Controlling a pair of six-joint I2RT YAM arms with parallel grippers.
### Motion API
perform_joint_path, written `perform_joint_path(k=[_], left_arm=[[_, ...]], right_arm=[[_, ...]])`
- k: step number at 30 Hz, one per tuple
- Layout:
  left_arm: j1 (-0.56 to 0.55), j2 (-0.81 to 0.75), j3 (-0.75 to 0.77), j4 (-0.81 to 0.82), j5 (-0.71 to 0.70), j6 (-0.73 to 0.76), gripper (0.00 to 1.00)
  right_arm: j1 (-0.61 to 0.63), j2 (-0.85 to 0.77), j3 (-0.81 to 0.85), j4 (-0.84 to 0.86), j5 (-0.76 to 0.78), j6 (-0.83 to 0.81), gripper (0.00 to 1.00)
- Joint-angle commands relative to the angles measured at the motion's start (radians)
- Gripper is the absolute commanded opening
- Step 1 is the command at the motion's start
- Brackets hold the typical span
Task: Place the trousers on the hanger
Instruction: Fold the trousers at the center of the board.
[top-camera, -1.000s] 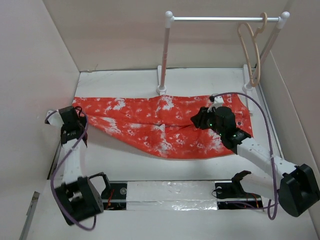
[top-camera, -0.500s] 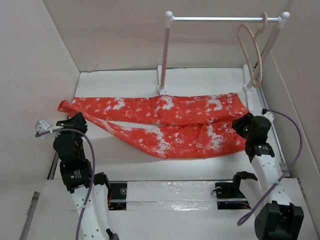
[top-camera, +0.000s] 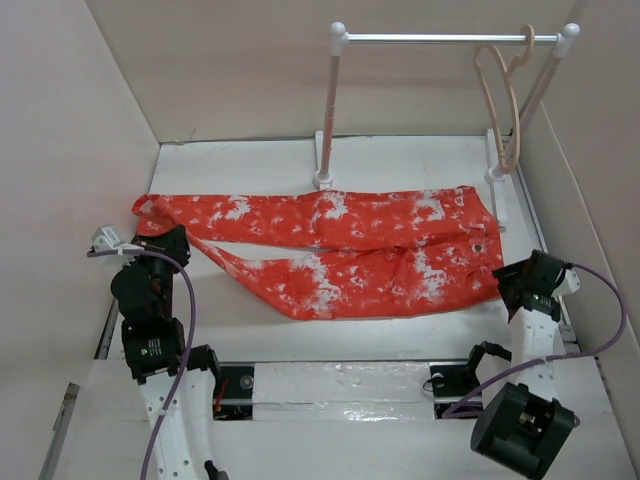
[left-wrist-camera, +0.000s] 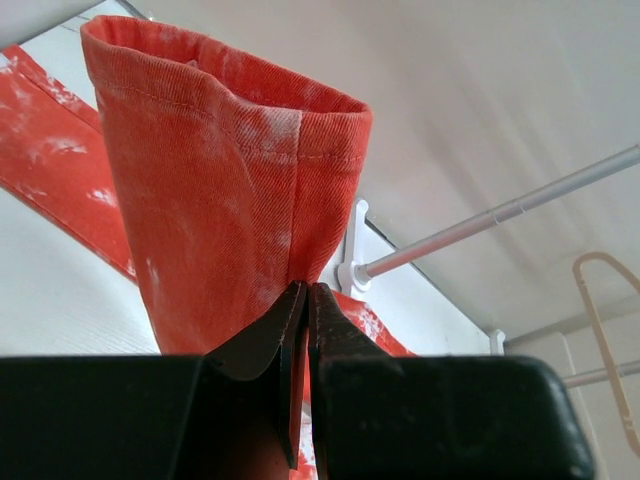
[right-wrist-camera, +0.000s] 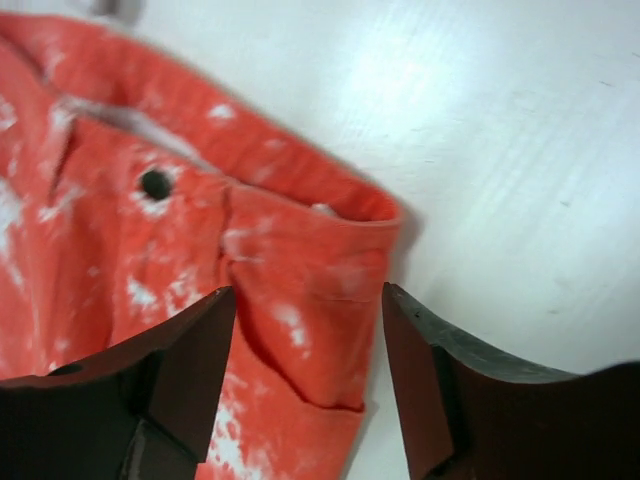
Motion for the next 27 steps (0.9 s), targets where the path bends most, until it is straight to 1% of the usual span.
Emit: perform_joint_path(k=[1, 2, 4, 6, 9, 12, 13, 14, 15, 17, 18, 19, 20, 21, 22, 24, 26, 27], left_arm=[[-0.030, -0.007, -0.001, 0.052, -0.053, 0.050, 0.00], [-0.030, -0.008, -0.002, 0.052, -0.065, 0.053, 0.00], [-0.052, -0.007, 0.005, 0.049, -0.083, 0.052, 0.00], [-0.062, 0.002, 0.019, 0.045, -0.094, 0.046, 0.00], [-0.075, 0.012, 0.041, 0.033, -0.111, 0.034, 0.00], [-0.084, 0.012, 0.047, 0.026, -0.131, 0.037, 0.00], [-0.084, 0.012, 0.047, 0.025, -0.135, 0.037, 0.00], [-0.084, 0.007, 0.047, 0.020, -0.143, 0.037, 0.00], [-0.084, 0.007, 0.047, 0.017, -0.155, 0.037, 0.00], [-0.084, 0.006, 0.056, -0.018, -0.161, 0.037, 0.00], [-0.084, 0.004, 0.083, -0.036, -0.210, 0.037, 0.00], [-0.084, -0.001, 0.096, -0.053, -0.221, 0.037, 0.00], [-0.084, -0.002, 0.110, -0.069, -0.227, 0.040, 0.00], [-0.084, 0.001, 0.131, -0.075, -0.244, 0.040, 0.00], [-0.084, 0.002, 0.142, -0.078, -0.253, 0.043, 0.00], [-0.084, 0.004, 0.166, -0.090, -0.308, 0.053, 0.00], [-0.084, -0.002, 0.176, -0.105, -0.364, 0.067, 0.00], [-0.084, -0.008, 0.183, -0.115, -0.429, 0.079, 0.00]], right_arm=[[-0.067, 0.039, 0.027, -0.052, 0.019, 0.054, 0.68], [-0.078, 0.053, 0.010, -0.049, 0.014, 0.061, 0.70], [-0.087, 0.089, 0.011, -0.072, -0.009, 0.075, 0.70], [-0.087, 0.108, -0.012, -0.045, -0.027, 0.095, 0.70], [-0.087, 0.149, -0.045, 0.037, -0.067, 0.098, 0.62], [-0.087, 0.205, -0.020, 0.072, -0.089, 0.074, 0.43], [-0.087, 0.220, -0.004, 0.069, -0.082, 0.063, 0.21], [-0.087, 0.234, 0.013, 0.066, -0.073, 0.043, 0.05], [-0.087, 0.248, 0.036, 0.030, -0.066, 0.013, 0.00], [-0.087, 0.222, 0.103, -0.024, -0.003, -0.008, 0.00], [-0.087, 0.155, 0.140, -0.077, 0.047, -0.034, 0.00], [-0.087, 0.110, 0.158, -0.107, 0.048, -0.043, 0.00], [-0.087, 0.064, 0.174, -0.131, 0.104, -0.049, 0.00], [-0.087, 0.017, 0.183, -0.159, 0.127, -0.066, 0.00], [-0.087, -0.064, 0.194, -0.182, 0.141, -0.071, 0.00], [-0.087, -0.125, 0.208, -0.205, 0.114, -0.058, 0.00], [-0.087, -0.151, 0.212, -0.239, 0.083, -0.045, 0.00], [-0.087, -0.150, 0.233, -0.279, 0.085, -0.032, 0.00]])
